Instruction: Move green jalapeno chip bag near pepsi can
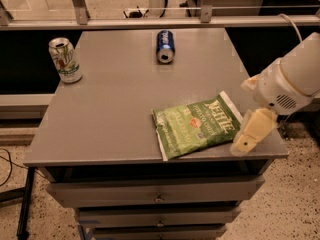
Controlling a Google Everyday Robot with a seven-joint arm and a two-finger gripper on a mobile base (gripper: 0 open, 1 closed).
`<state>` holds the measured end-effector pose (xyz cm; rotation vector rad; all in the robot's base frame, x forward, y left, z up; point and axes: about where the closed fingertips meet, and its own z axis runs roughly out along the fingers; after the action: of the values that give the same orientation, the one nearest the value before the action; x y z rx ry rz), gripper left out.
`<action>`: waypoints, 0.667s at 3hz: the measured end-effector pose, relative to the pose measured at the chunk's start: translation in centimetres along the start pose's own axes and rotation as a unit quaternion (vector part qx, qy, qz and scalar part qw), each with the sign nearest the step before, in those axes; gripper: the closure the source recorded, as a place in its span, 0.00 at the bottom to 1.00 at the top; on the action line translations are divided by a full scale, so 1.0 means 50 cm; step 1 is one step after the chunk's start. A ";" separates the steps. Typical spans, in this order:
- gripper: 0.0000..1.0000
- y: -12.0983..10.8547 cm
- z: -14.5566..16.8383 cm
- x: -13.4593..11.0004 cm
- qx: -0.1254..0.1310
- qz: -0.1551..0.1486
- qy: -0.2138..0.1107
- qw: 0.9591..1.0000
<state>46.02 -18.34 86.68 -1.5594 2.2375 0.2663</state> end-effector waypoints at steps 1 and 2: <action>0.00 -0.006 0.077 0.012 -0.025 0.037 -0.028 0.999; 0.16 -0.008 0.127 0.020 -0.039 0.064 -0.044 0.996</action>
Offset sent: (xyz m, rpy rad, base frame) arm 0.0221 0.0181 -0.0919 0.1986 0.1228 -0.1243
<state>47.48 -16.94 80.55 -1.4158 2.2847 0.4560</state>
